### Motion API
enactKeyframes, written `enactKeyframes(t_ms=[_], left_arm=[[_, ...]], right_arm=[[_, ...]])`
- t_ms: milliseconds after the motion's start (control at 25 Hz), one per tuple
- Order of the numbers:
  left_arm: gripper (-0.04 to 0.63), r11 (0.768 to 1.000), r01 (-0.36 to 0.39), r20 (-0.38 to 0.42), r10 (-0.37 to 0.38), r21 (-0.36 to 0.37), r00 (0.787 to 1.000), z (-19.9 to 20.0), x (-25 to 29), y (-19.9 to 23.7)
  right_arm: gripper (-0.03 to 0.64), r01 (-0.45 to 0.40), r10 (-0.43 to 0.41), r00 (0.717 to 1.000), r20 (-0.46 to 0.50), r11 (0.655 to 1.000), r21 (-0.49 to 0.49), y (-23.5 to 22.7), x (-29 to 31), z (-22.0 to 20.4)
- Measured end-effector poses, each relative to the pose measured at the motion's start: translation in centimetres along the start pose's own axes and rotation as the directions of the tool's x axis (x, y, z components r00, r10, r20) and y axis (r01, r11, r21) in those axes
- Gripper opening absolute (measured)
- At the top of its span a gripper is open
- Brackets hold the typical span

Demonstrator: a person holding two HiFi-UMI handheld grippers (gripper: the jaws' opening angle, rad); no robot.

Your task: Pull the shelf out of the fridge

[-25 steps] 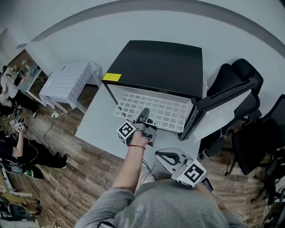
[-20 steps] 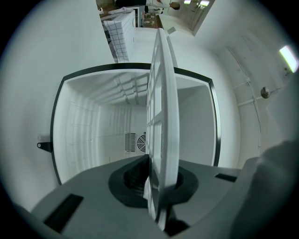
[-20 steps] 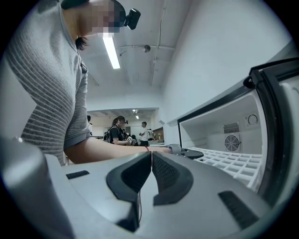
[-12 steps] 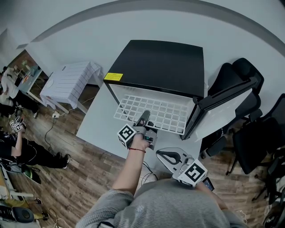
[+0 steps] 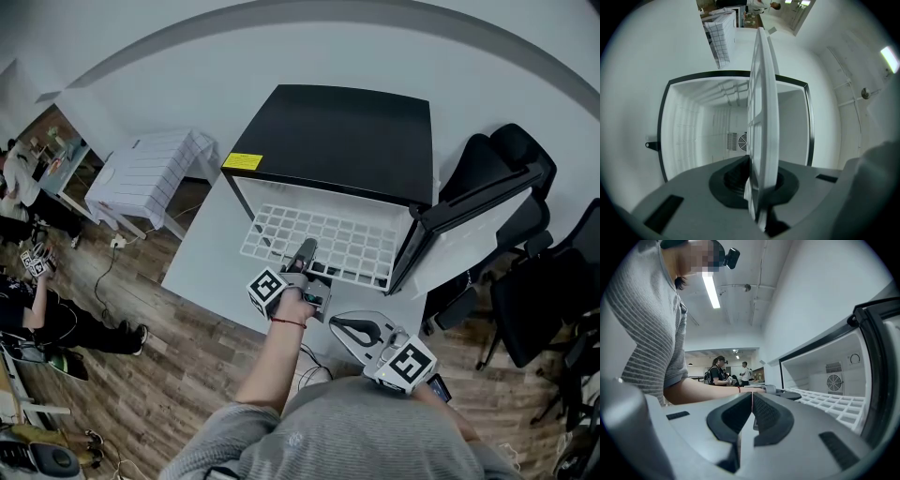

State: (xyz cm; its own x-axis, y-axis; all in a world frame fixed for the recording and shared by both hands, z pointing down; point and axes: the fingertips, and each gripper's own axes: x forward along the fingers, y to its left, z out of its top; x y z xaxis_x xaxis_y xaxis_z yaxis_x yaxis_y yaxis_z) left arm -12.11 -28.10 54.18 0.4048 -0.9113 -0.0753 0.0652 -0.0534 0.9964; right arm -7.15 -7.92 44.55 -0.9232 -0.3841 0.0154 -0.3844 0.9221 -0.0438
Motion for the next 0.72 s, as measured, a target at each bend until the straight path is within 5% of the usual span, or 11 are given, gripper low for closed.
enactKeyframes(t_ms=[720], left_arm=[[0.037,1.0,-0.002,-0.004,0.002,0.0,1.0,-0.23,-1.1,-0.23]], right_arm=[[0.014,-0.009,0.009,1.0,-0.002,1.0,0.006,-0.11,0.6,0.08]])
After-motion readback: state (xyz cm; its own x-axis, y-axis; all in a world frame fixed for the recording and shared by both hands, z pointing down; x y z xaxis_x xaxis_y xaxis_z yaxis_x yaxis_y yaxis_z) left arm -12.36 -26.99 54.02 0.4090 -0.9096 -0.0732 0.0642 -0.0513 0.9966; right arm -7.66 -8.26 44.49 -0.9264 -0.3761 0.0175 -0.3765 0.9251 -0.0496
